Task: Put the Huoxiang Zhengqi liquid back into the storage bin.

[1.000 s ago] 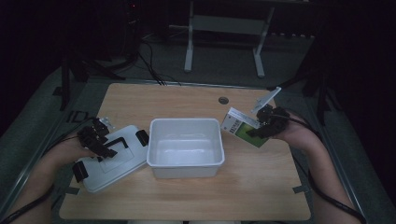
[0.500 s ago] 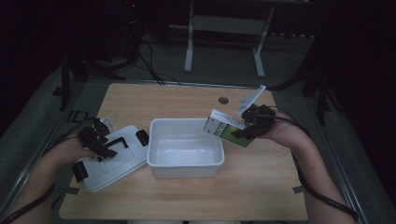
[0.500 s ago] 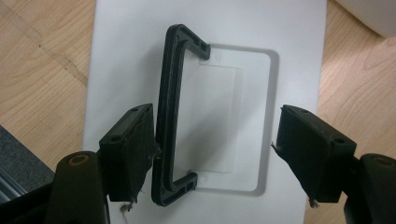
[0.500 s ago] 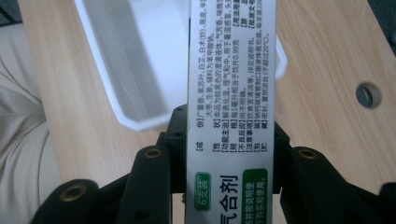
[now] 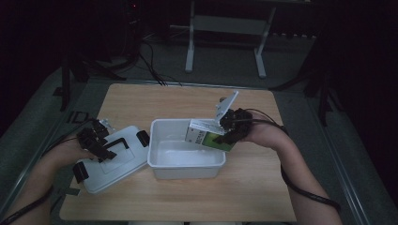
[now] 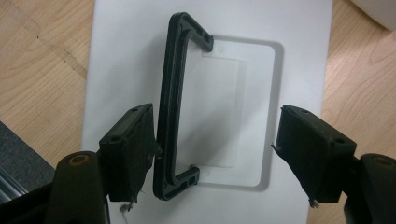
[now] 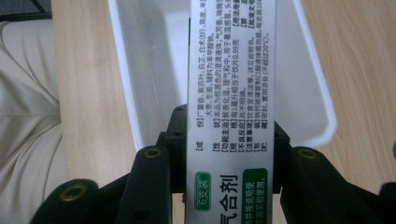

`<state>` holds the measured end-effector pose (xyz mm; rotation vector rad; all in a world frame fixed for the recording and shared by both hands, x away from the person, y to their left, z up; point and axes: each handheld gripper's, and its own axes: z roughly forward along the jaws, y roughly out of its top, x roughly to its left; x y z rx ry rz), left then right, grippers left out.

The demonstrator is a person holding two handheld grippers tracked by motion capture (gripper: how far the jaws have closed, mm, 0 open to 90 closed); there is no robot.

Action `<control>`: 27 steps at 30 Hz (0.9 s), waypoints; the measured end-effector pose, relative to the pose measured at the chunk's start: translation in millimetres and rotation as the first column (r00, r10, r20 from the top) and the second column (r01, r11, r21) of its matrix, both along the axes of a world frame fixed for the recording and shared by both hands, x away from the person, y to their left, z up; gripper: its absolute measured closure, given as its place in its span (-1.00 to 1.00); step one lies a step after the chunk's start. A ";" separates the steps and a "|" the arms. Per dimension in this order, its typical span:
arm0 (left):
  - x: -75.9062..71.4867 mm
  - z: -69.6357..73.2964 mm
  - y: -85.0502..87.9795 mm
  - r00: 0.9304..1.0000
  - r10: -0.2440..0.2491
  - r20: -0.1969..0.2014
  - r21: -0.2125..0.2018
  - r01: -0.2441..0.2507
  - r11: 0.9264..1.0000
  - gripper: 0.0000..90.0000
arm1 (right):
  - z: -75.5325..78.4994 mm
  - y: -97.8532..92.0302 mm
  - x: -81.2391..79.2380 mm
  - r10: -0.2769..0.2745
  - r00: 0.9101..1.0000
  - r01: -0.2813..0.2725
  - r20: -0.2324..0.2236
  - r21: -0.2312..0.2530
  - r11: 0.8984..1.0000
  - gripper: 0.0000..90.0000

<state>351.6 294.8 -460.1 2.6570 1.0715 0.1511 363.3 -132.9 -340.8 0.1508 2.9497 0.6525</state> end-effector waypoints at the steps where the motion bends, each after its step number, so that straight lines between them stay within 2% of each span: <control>1: -0.2 -0.2 0.1 1.000 0.002 0.000 0.000 -0.002 1.000 -0.37 | -0.5 3.2 -0.6 0.015 1.000 -0.015 0.003 -0.001 1.000 0.44; 8: -0.9 -0.4 0.7 1.000 0.002 0.000 0.002 -0.002 1.000 -0.37 | -3.8 22.8 -4.7 0.094 0.996 -0.094 -0.004 -0.019 0.995 0.44; 14: -1.3 0.2 1.6 1.000 -0.003 0.000 0.000 0.003 1.000 -0.37 | -10.5 30.4 -2.4 0.110 0.994 -0.110 -0.003 -0.019 0.994 0.44; 21: -0.9 -1.7 1.8 1.000 -0.003 -0.005 0.001 0.003 1.000 -0.37 | -33.2 41.7 4.5 0.131 0.991 -0.133 -0.025 -0.057 0.990 0.43; 27: -1.5 -1.6 3.6 1.000 0.002 -0.007 0.000 -0.002 1.000 -0.37 | -50.4 46.6 10.5 0.115 0.992 -0.119 -0.048 -0.077 0.990 0.43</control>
